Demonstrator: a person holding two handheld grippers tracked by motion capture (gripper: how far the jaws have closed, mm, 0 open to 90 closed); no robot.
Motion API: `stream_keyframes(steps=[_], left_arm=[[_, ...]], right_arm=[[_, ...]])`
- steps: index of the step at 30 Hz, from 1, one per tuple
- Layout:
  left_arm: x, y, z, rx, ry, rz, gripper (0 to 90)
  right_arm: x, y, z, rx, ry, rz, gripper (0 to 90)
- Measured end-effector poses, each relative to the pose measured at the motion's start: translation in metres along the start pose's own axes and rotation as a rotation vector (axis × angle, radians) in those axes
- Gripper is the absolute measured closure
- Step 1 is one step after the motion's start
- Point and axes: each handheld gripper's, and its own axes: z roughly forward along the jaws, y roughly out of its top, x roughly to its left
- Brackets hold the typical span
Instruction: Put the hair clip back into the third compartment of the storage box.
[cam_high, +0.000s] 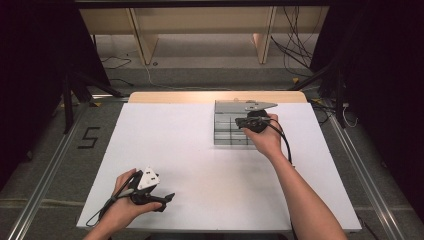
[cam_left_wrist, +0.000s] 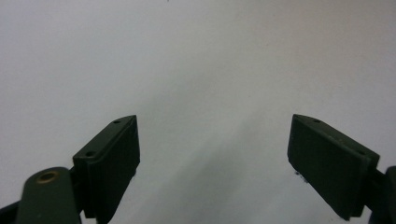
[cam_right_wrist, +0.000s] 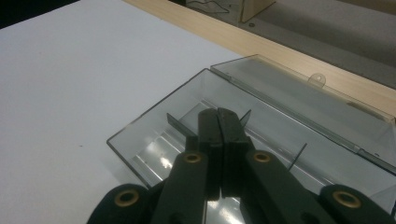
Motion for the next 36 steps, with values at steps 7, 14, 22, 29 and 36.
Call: stream_keyframes(steps=[7,14,22,29,36], left_arm=[[0.000,0.000,0.000,0.000,0.000,-0.003,16.7],[0.000,0.000,0.000,0.000,0.000,-0.004,16.7],[0.000,0.000,0.000,0.000,-0.001,-0.003,16.6],[0.000,0.000,0.000,0.000,0.002,-0.003,16.7],[0.000,0.000,0.000,0.000,0.001,-0.004,16.7]], right_arm=[[-0.004,-0.001,0.001,0.003,-0.010,0.005,90.0],[-0.008,0.001,0.000,-0.001,-0.019,0.006,90.0],[-0.013,0.003,-0.002,-0.003,-0.032,0.011,90.0],[-0.018,0.004,-0.003,0.002,-0.042,0.016,90.0],[-0.023,0.003,-0.003,0.009,-0.056,0.025,90.0]])
